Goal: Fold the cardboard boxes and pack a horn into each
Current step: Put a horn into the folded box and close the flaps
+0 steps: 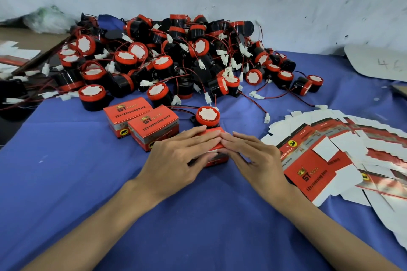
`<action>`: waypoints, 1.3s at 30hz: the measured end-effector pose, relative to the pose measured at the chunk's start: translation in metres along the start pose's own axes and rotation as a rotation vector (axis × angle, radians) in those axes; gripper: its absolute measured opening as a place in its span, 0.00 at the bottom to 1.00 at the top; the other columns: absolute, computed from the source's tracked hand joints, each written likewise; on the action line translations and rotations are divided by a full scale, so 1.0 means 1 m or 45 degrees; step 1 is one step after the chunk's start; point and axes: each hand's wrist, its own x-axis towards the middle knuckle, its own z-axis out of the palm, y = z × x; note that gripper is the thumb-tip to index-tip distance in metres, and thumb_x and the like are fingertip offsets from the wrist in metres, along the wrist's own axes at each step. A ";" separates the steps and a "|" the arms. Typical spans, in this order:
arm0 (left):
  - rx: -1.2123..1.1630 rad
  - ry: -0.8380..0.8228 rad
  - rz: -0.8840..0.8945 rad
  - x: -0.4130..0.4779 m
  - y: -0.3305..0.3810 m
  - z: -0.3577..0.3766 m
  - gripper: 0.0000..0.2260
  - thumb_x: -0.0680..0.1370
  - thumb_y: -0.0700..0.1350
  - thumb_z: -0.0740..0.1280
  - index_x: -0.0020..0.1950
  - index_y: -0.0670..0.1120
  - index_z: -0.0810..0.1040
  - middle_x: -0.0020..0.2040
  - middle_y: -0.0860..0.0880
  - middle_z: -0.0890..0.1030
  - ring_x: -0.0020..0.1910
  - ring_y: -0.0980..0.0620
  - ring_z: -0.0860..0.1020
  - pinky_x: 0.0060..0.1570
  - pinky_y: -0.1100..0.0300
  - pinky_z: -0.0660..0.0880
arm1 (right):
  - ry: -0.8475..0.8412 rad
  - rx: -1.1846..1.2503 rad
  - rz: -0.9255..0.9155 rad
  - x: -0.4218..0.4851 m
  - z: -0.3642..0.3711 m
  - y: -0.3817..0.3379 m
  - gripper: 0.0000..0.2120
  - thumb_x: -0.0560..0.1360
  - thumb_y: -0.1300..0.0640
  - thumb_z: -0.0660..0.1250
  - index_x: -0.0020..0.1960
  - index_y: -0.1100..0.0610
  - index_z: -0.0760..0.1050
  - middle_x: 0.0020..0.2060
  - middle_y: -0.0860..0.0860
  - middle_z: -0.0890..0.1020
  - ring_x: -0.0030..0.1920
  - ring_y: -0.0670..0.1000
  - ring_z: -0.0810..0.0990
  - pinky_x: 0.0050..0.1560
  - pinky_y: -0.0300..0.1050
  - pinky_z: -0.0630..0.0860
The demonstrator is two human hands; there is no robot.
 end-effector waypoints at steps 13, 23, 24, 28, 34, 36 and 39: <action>-0.638 -0.131 -0.324 0.013 -0.006 -0.006 0.12 0.75 0.40 0.72 0.58 0.46 0.81 0.57 0.54 0.81 0.63 0.62 0.75 0.63 0.61 0.73 | -0.084 0.065 -0.008 0.001 -0.003 0.006 0.07 0.72 0.61 0.71 0.47 0.63 0.83 0.47 0.54 0.85 0.49 0.50 0.84 0.55 0.49 0.77; -0.242 -0.198 -0.028 0.001 -0.010 -0.005 0.16 0.80 0.47 0.63 0.67 0.47 0.76 0.67 0.54 0.75 0.70 0.57 0.68 0.67 0.56 0.70 | -0.084 0.230 0.206 0.002 -0.005 0.000 0.08 0.71 0.64 0.71 0.49 0.63 0.83 0.48 0.53 0.84 0.50 0.49 0.82 0.53 0.44 0.78; -0.241 -0.232 -0.029 0.000 -0.009 -0.004 0.17 0.81 0.47 0.60 0.69 0.47 0.74 0.69 0.55 0.73 0.72 0.58 0.66 0.69 0.59 0.66 | -0.080 0.254 0.242 0.002 -0.005 0.000 0.07 0.71 0.65 0.71 0.49 0.63 0.83 0.48 0.53 0.84 0.49 0.48 0.82 0.54 0.41 0.77; -0.279 -0.344 -0.039 -0.001 -0.009 -0.001 0.20 0.82 0.50 0.58 0.74 0.49 0.67 0.74 0.58 0.65 0.75 0.61 0.58 0.72 0.67 0.56 | -0.113 0.374 0.372 0.005 -0.008 0.002 0.08 0.71 0.63 0.71 0.49 0.61 0.83 0.47 0.51 0.83 0.50 0.43 0.81 0.55 0.34 0.74; -0.325 -0.321 -0.032 -0.001 -0.011 0.003 0.20 0.81 0.52 0.59 0.73 0.53 0.65 0.73 0.60 0.65 0.74 0.62 0.59 0.72 0.68 0.55 | -0.212 0.522 0.523 0.008 -0.014 0.009 0.09 0.68 0.67 0.74 0.46 0.57 0.83 0.44 0.47 0.84 0.46 0.42 0.83 0.51 0.34 0.76; -0.361 -0.310 -0.057 -0.002 -0.013 0.004 0.22 0.80 0.54 0.60 0.74 0.55 0.62 0.72 0.64 0.62 0.73 0.65 0.57 0.71 0.70 0.53 | -0.232 0.599 0.562 0.009 -0.015 0.009 0.10 0.67 0.67 0.73 0.45 0.56 0.83 0.42 0.46 0.84 0.45 0.42 0.82 0.48 0.34 0.76; -0.372 -0.301 -0.055 -0.001 -0.016 0.005 0.22 0.78 0.56 0.62 0.71 0.54 0.64 0.70 0.63 0.62 0.73 0.63 0.58 0.71 0.71 0.52 | -0.274 0.641 0.535 0.011 -0.016 0.008 0.11 0.68 0.69 0.73 0.45 0.56 0.82 0.42 0.45 0.83 0.44 0.42 0.82 0.47 0.34 0.76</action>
